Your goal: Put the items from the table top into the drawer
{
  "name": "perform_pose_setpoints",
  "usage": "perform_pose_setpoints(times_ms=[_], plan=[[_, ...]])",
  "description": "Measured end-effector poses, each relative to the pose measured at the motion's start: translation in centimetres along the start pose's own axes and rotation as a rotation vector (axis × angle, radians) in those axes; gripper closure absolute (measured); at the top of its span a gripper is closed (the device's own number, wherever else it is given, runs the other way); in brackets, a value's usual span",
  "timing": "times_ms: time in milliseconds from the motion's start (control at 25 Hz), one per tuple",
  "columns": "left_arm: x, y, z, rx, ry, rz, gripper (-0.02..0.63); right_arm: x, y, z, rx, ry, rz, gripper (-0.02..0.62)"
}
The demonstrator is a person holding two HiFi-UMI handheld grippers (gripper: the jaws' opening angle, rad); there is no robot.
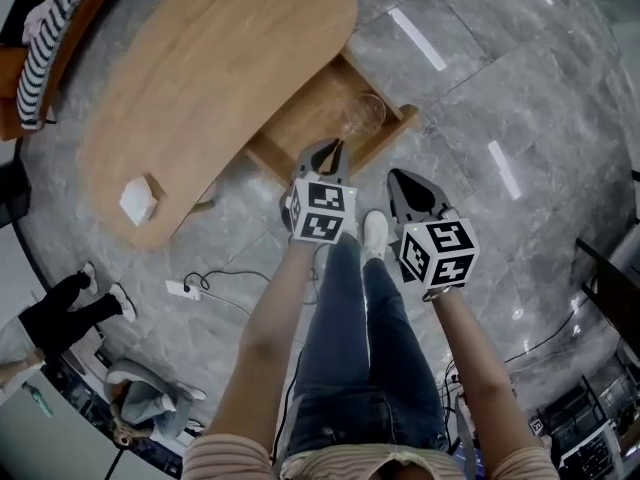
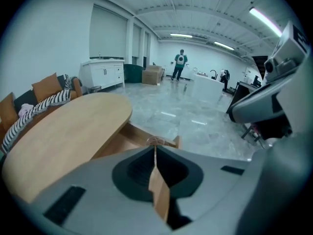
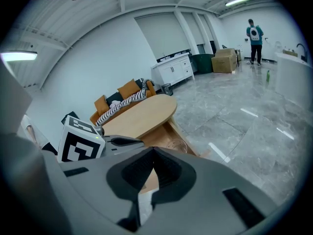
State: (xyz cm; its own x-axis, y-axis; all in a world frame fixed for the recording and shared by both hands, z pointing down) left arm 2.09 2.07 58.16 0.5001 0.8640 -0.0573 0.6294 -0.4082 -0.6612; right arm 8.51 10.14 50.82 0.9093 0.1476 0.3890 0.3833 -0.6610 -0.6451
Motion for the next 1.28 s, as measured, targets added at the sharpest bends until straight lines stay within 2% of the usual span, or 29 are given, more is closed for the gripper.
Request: perform_pose_setpoints(times_ms=[280, 520, 800, 960, 1280], plan=[[0.0, 3.9, 5.2, 0.083, 0.03, 0.02, 0.592, -1.9, 2.9, 3.5, 0.063, 0.016, 0.014, 0.588], [0.9, 6.6, 9.8, 0.136, 0.038, 0.003, 0.593, -4.0, 5.2, 6.8, 0.116, 0.054, 0.036, 0.588], [2.5, 8.9, 14.1, 0.194, 0.036, 0.024, 0.594, -5.8, 7.9, 10.4, 0.204, 0.108, 0.072, 0.588], [3.1, 10.5, 16.4, 0.234, 0.045, 0.023, 0.594, -6.5, 9.3, 12.3, 0.246, 0.102, 0.13, 0.588], [4.0, 13.2, 21.0, 0.3, 0.069, 0.03, 0.594, -7.2, 11.6, 16.5, 0.318, 0.097, 0.175, 0.588]])
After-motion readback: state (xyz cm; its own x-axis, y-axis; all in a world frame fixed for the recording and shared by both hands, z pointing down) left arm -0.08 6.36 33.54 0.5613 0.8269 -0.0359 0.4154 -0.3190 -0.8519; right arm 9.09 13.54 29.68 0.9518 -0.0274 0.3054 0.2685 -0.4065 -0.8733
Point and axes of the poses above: the fingertips, and each gripper's own axes: z backward along the fingers, x to its right, y out of its top, the point moved 1 cm from there along z, backward along the fingers, and after that the axes turned 1 degree about -y, right-handed, at the moved point
